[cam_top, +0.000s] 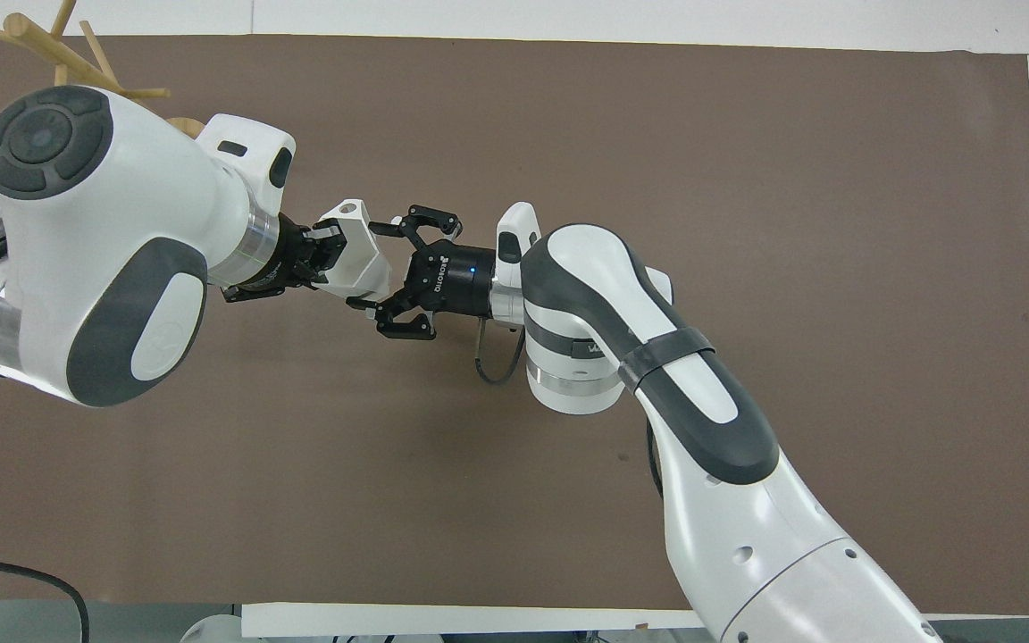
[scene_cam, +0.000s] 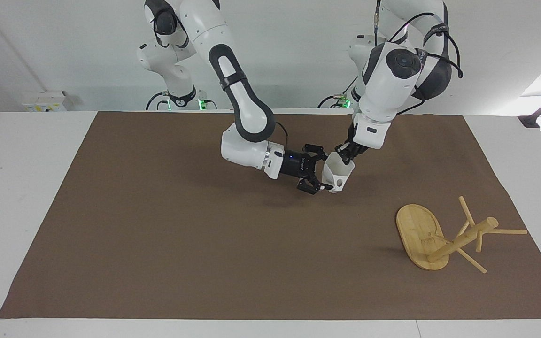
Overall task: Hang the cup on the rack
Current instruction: 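Move the mug to the rack while the right gripper withdraws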
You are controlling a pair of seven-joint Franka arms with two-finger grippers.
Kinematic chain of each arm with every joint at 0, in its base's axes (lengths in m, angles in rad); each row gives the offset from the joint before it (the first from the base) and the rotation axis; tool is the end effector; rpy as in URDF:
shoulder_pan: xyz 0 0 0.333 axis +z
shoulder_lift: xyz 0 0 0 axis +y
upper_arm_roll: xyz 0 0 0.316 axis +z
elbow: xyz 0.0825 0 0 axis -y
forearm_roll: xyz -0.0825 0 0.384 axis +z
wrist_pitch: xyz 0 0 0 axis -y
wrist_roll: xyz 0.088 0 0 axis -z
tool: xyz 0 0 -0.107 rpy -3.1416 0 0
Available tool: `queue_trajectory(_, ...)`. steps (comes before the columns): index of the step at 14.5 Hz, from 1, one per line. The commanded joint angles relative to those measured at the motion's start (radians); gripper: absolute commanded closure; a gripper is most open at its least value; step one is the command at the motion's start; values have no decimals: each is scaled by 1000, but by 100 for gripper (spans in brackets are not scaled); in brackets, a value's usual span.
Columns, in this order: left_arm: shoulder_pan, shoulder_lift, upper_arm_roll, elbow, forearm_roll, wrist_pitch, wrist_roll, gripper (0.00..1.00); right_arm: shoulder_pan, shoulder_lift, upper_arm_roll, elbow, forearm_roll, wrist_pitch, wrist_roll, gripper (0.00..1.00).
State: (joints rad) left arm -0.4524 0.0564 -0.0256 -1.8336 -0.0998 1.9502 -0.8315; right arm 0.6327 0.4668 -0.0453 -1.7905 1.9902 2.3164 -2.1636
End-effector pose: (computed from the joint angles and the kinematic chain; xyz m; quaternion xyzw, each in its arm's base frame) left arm 0.5165 -0.2748 0.5005 0.9797 0.1924 -0.0051 0.0561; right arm 0.5516 0.3916 0.3174 -0.6456 -0.4349 -0.4591 0.4280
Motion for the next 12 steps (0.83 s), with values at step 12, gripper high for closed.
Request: queue_trajectory(12,254,-143,0,-497,17,937,18,100,-565,-14,-2,69,-771,-516,25,0)
